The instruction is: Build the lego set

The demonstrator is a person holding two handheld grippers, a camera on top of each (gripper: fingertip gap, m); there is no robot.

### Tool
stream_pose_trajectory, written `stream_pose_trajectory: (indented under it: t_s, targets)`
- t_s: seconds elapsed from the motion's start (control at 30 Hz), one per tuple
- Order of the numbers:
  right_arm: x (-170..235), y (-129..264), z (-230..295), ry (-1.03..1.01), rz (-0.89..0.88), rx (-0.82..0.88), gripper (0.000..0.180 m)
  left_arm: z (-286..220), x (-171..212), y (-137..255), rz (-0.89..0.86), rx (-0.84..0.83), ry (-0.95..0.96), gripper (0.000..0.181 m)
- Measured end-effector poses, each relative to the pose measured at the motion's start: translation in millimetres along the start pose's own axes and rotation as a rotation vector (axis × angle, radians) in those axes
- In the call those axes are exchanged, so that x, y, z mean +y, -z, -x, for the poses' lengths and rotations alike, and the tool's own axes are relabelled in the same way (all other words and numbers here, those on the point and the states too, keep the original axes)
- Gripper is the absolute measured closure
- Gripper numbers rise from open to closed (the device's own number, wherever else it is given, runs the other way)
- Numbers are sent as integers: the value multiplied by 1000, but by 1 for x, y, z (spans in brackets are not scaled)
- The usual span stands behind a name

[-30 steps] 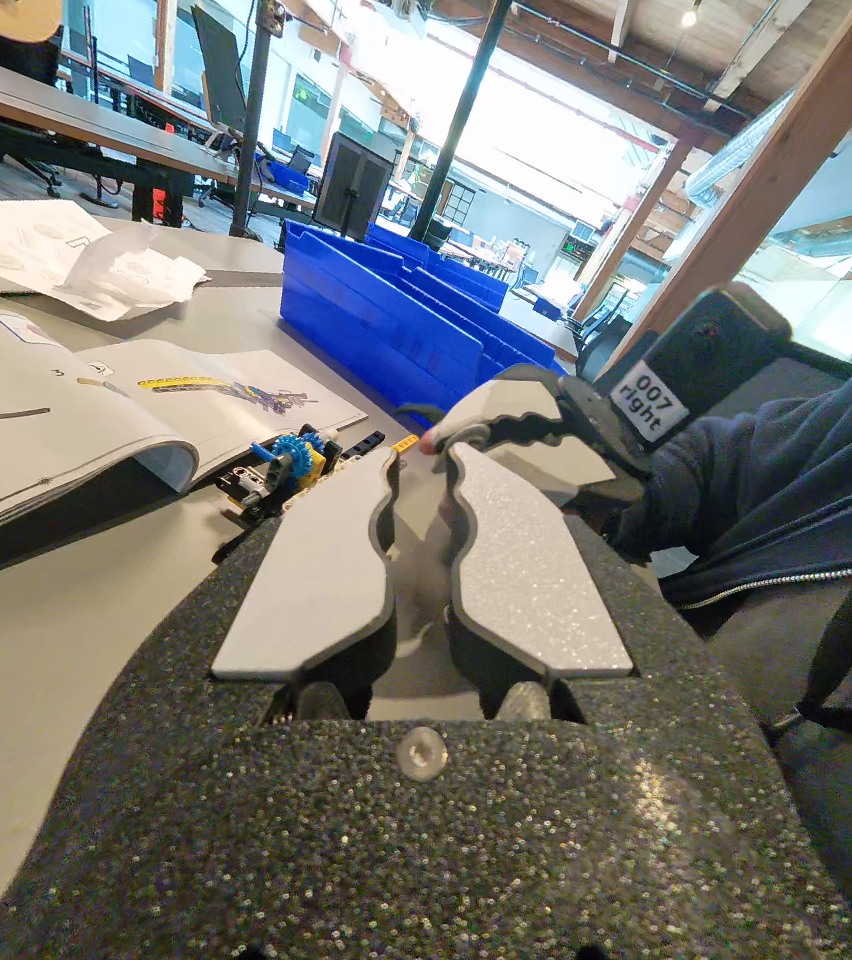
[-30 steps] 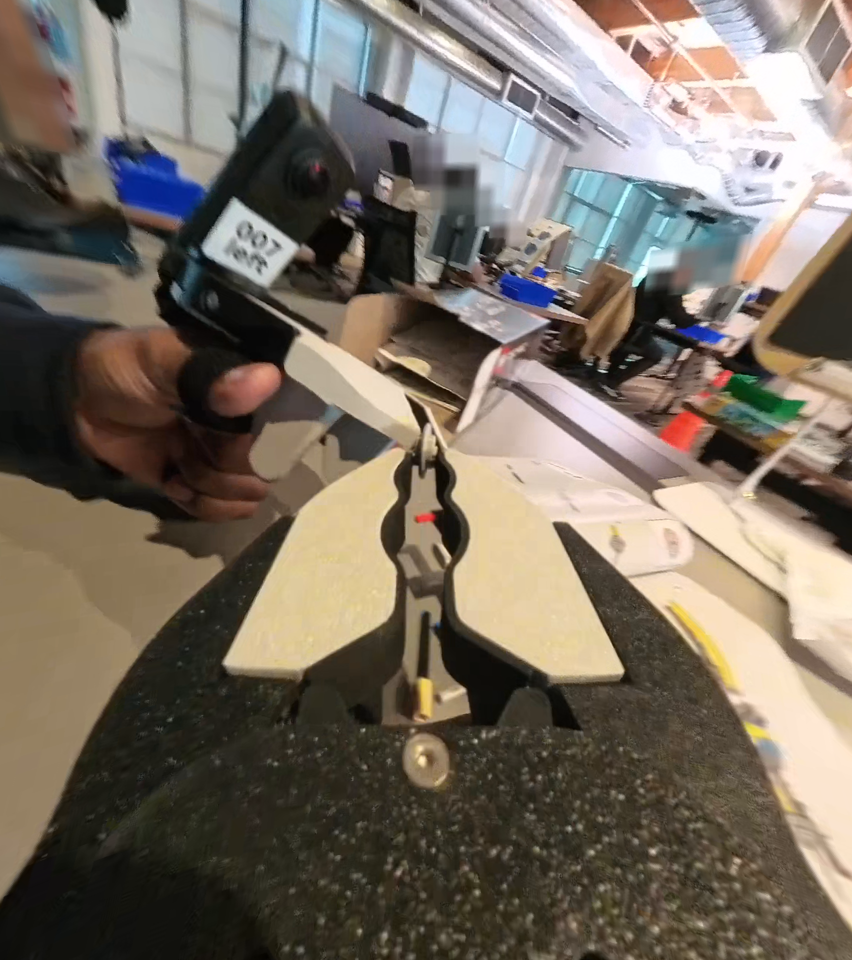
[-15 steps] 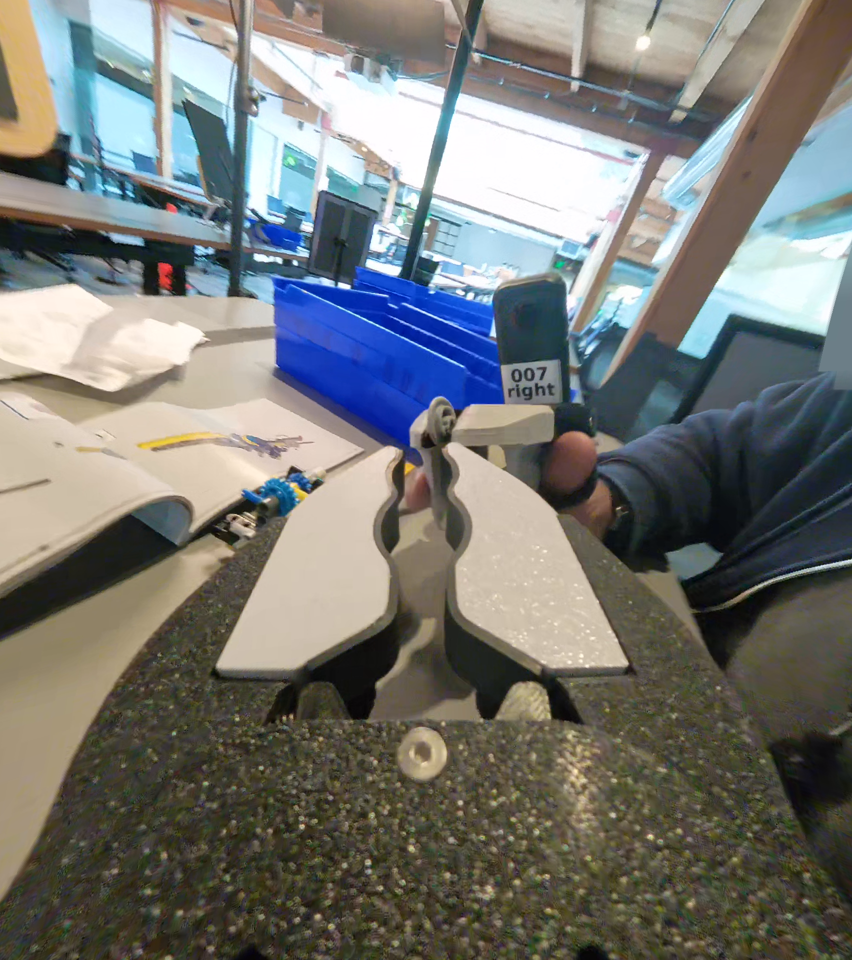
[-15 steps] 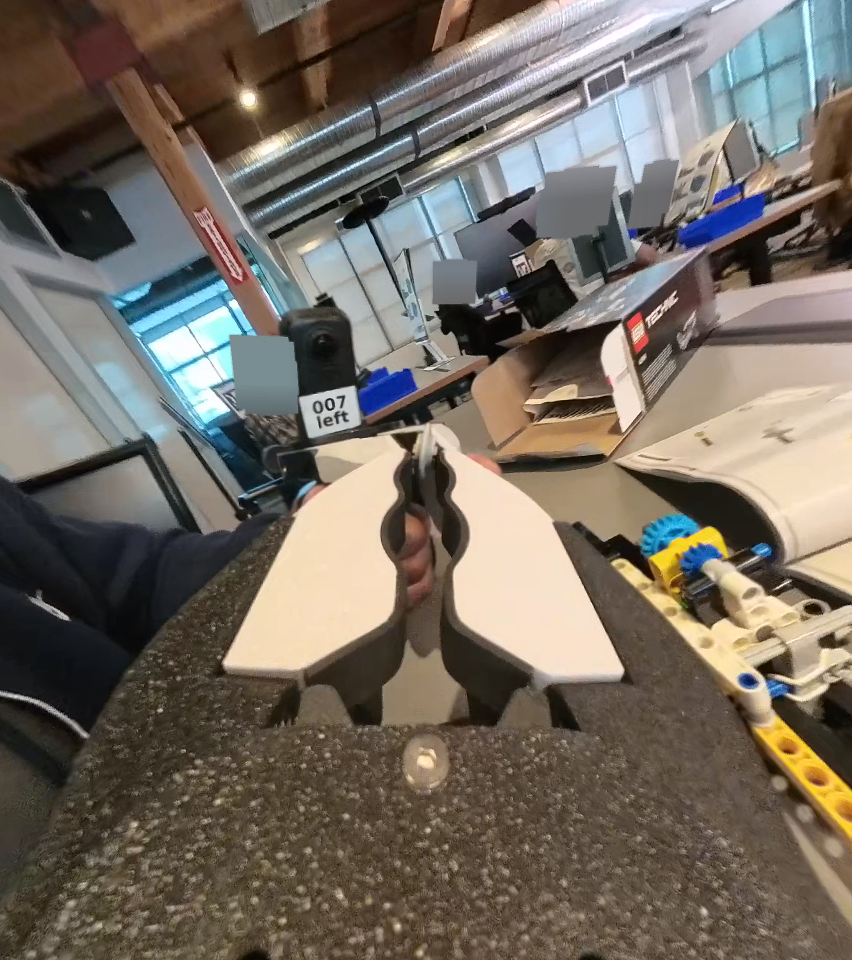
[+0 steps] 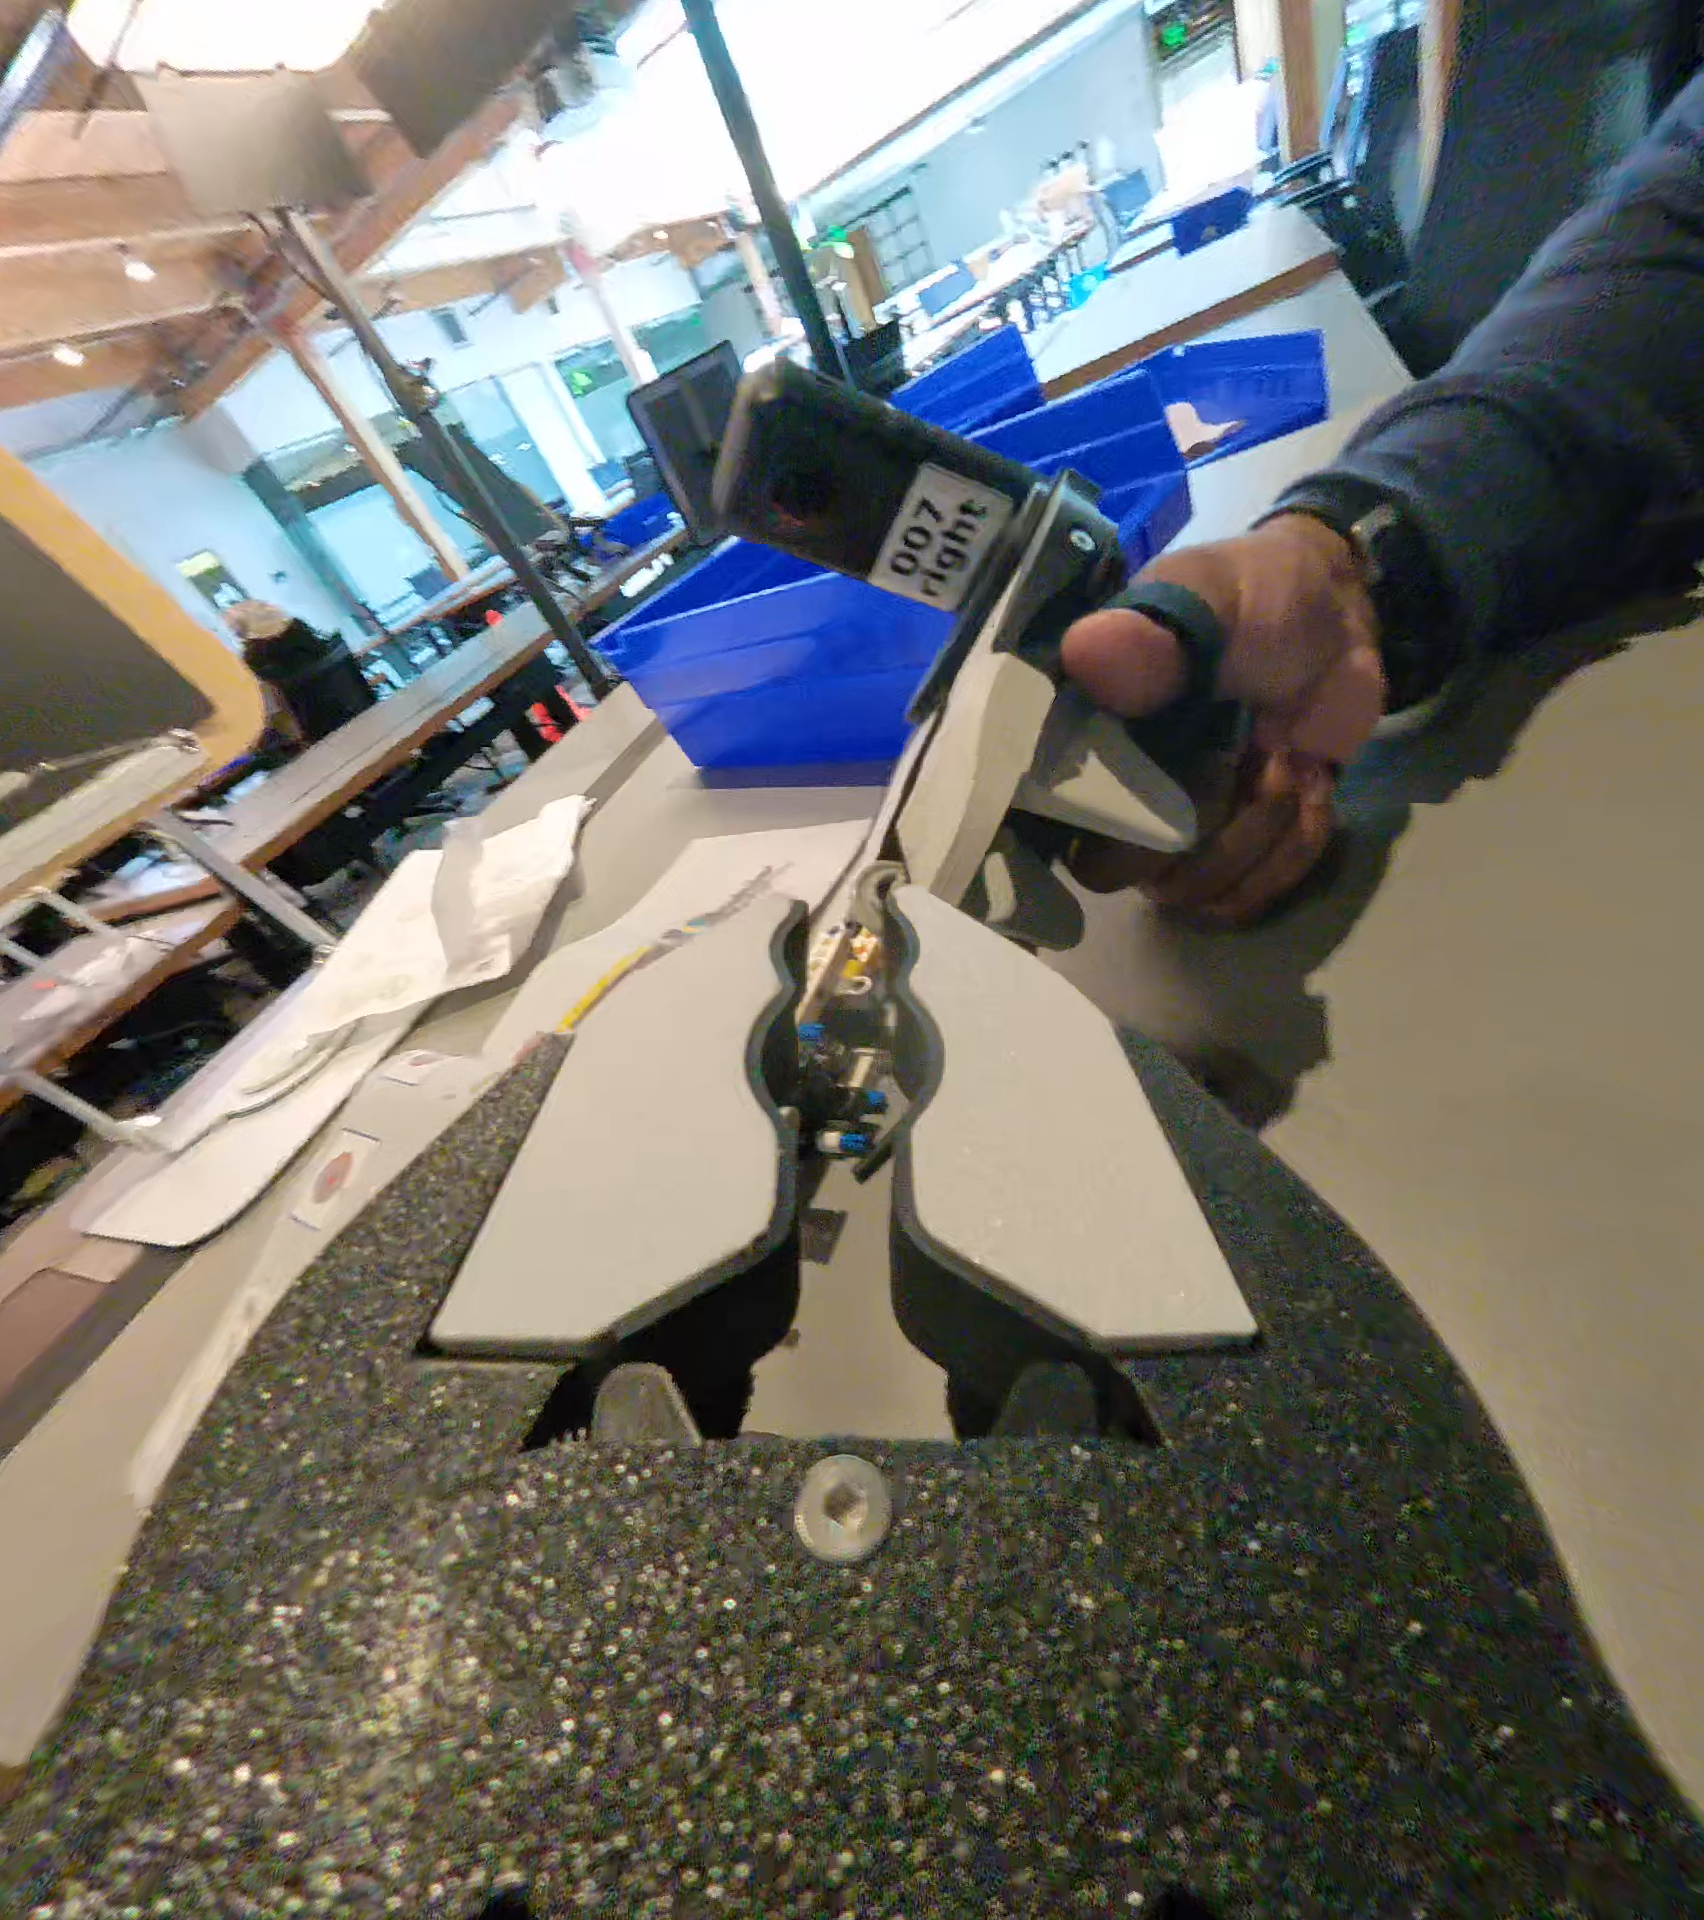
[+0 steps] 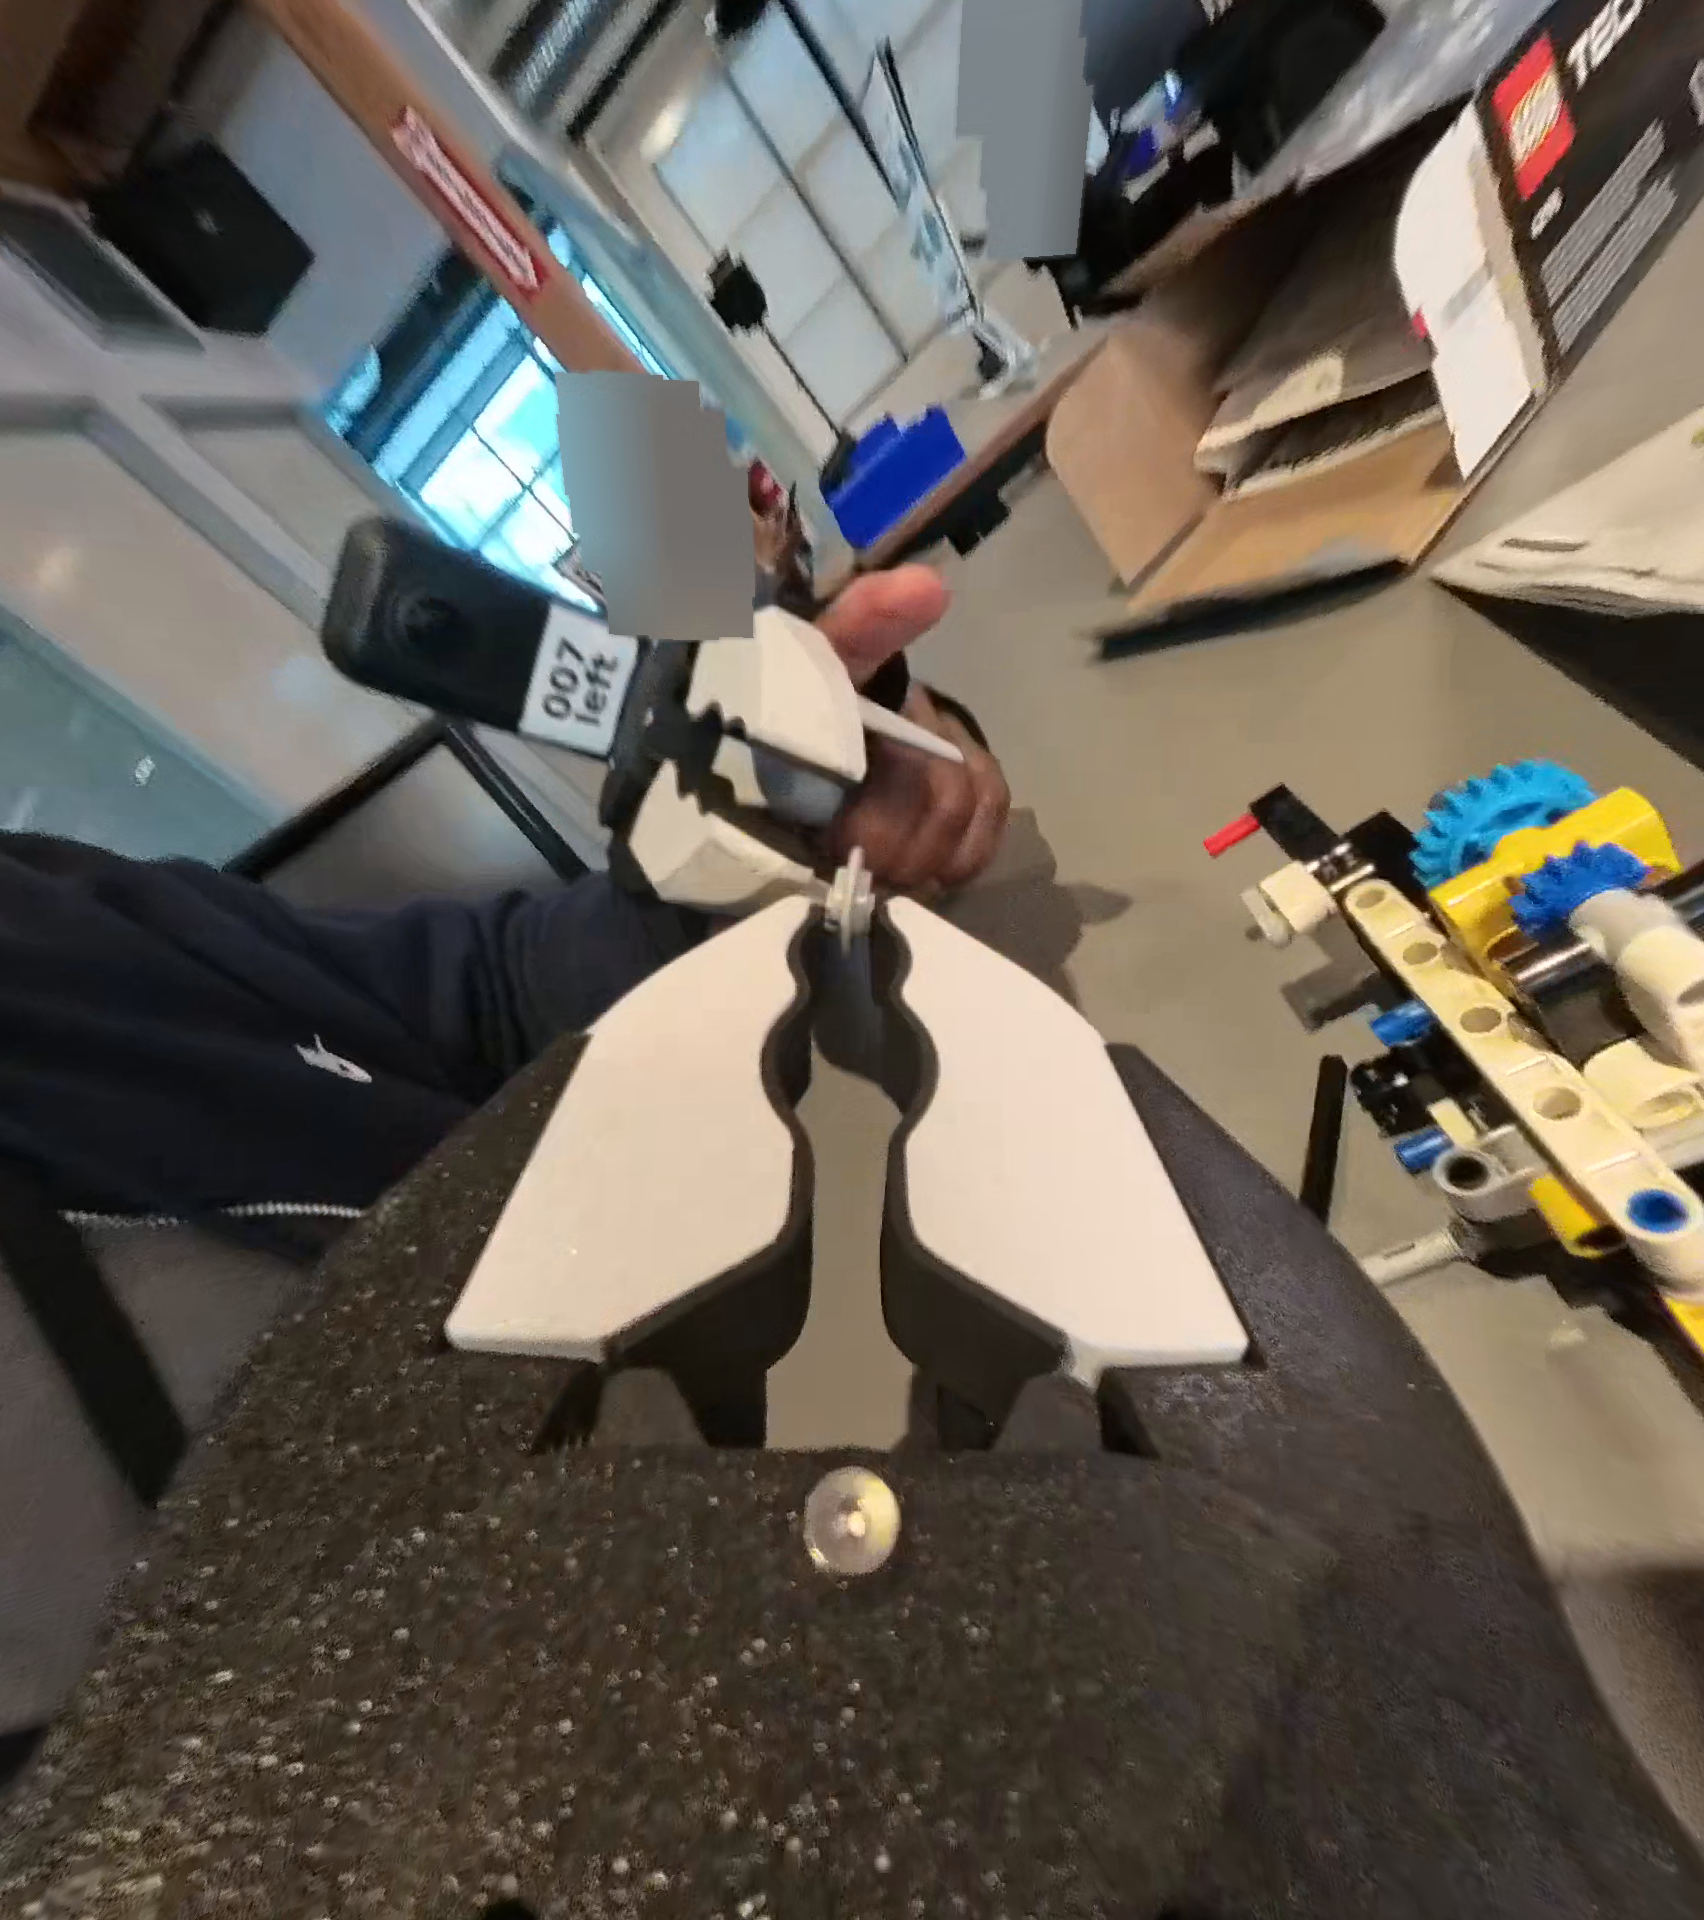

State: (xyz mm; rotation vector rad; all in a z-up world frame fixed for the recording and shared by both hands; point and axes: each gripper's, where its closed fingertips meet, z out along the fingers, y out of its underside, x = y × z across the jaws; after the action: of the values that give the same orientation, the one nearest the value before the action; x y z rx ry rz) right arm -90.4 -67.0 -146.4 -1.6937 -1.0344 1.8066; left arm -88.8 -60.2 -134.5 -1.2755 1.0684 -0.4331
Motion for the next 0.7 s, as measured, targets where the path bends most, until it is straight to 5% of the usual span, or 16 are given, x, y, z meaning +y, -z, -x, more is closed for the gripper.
stream_pose_trajectory:
  t_s: [0.33,0.7]
  targets:
    - [28,0,-5,66,247,70,172,-14,7,-1,-1,284,595,180]
    - [44,1,-9,86,359,77,172,-35,14,-9,98,354,611,181]
